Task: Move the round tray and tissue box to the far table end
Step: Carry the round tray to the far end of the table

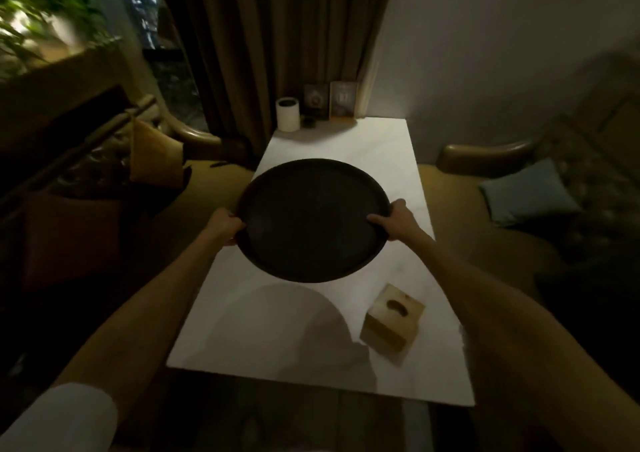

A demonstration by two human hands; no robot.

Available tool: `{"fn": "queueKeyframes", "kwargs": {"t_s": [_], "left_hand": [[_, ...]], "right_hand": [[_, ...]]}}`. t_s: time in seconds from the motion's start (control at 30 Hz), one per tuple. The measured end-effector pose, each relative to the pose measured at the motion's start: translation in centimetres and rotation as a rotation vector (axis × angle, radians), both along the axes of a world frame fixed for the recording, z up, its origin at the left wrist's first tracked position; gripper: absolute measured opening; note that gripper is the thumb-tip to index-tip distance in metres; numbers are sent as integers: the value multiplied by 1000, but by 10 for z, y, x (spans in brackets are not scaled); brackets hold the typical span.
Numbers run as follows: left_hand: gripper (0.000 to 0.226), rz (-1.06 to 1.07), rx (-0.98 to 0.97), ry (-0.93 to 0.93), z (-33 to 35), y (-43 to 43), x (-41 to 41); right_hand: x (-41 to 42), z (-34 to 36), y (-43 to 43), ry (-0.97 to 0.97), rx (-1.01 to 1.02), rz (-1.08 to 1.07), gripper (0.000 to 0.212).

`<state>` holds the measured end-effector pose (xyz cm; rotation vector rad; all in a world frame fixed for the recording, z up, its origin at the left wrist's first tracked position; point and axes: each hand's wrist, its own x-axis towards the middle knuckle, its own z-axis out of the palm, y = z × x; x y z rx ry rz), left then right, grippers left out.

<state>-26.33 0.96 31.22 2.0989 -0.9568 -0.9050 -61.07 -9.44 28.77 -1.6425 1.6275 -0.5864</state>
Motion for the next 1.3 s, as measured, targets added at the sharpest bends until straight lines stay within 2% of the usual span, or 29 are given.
{"fn": "queueKeyframes", "kwargs": {"t_s": [0.13, 0.3, 0.47, 0.57, 0.67, 0.73, 0.93, 1.13, 1.3], "left_hand": [[41, 14, -34, 70, 18, 20, -64], [49, 24, -82, 80, 26, 15, -114], [42, 13, -79, 42, 32, -11, -138], [31, 27, -142, 82, 33, -32, -156], [44, 69, -132, 133, 29, -41, -163], [49, 89, -129, 112, 27, -47, -161], [42, 277, -140, 100, 19, -59, -151], [42, 624, -129, 88, 14, -38, -153], [35, 900, -133, 56, 11, 0, -185]], "right_hand": [[-62, 29, 10, 28, -51, 34, 66], [-116, 37, -3, 8, -70, 39, 69], [-149, 40, -16, -82, -60, 8, 71], [-163, 44, -34, -64, -116, -7, 59], [-166, 47, -54, -40, -99, 16, 61], [-163, 45, -72, -16, -94, 53, 63], [-119, 27, -152, 18, -113, 242, 62], [-37, 16, -231, -8, -90, 607, 60], [21, 11, -242, -33, -46, 866, 60]]}}
